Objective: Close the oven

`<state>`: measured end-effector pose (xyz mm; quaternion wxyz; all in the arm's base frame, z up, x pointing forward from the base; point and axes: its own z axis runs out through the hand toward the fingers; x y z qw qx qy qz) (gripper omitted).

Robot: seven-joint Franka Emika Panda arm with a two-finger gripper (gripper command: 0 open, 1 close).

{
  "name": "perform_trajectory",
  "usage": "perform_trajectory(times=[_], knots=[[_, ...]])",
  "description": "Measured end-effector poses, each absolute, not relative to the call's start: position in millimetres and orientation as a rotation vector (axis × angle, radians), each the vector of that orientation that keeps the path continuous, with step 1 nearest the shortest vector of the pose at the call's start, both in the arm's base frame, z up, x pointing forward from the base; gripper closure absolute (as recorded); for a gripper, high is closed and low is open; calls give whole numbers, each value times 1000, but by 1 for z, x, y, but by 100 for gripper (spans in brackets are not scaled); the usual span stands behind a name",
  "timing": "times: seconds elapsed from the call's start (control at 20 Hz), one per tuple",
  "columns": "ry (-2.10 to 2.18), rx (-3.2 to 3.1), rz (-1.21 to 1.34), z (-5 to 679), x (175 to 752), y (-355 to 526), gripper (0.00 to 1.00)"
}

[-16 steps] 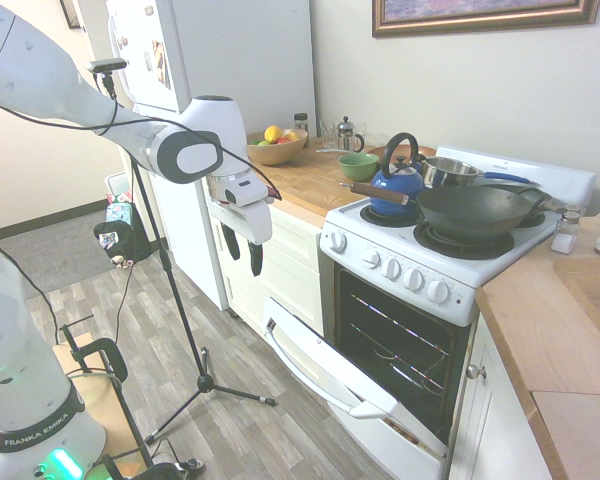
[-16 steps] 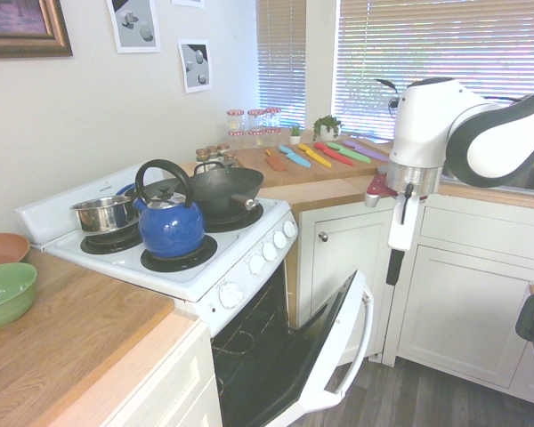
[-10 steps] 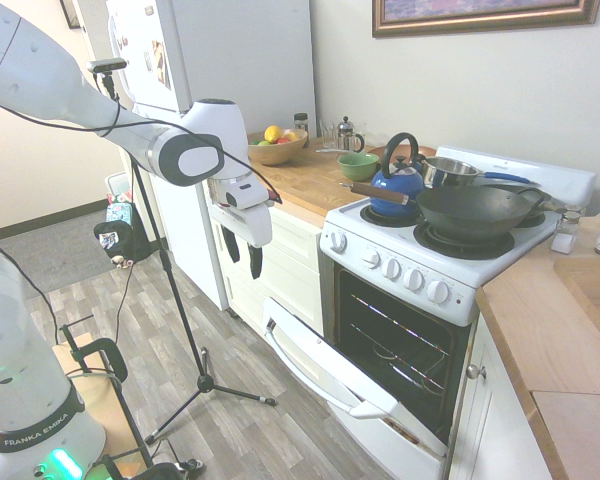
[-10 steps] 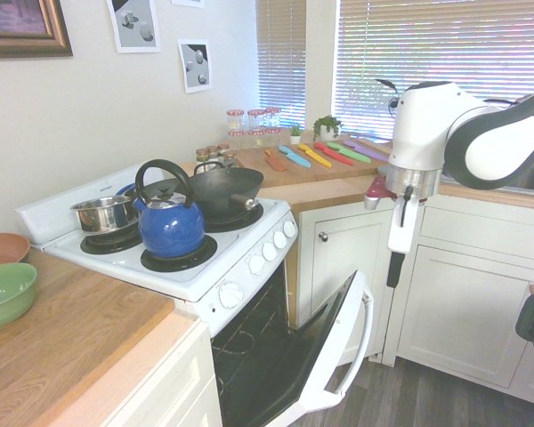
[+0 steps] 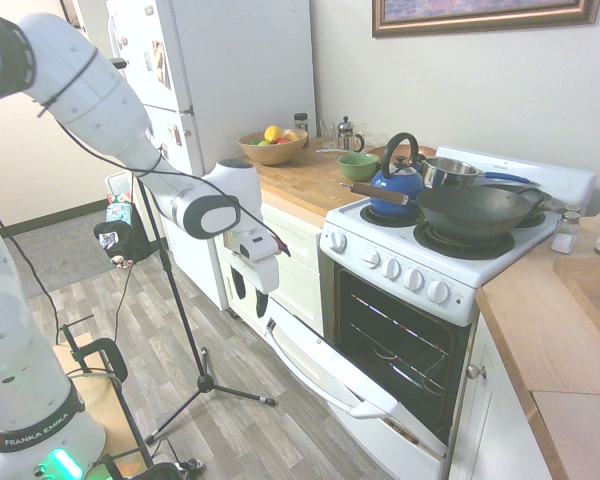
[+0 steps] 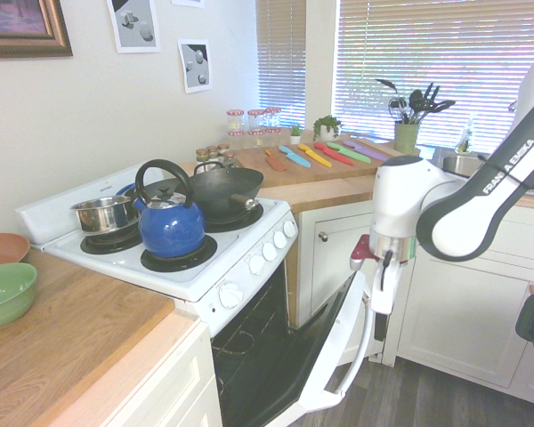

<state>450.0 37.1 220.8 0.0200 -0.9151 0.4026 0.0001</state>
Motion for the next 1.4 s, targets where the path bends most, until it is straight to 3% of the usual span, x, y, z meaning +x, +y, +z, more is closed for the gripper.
perform_trajectory(times=[0.6,1.4], knots=[[1374,-2794,-129,121,512,15,0],[1489,-2788,-63,102,489,-33,0]])
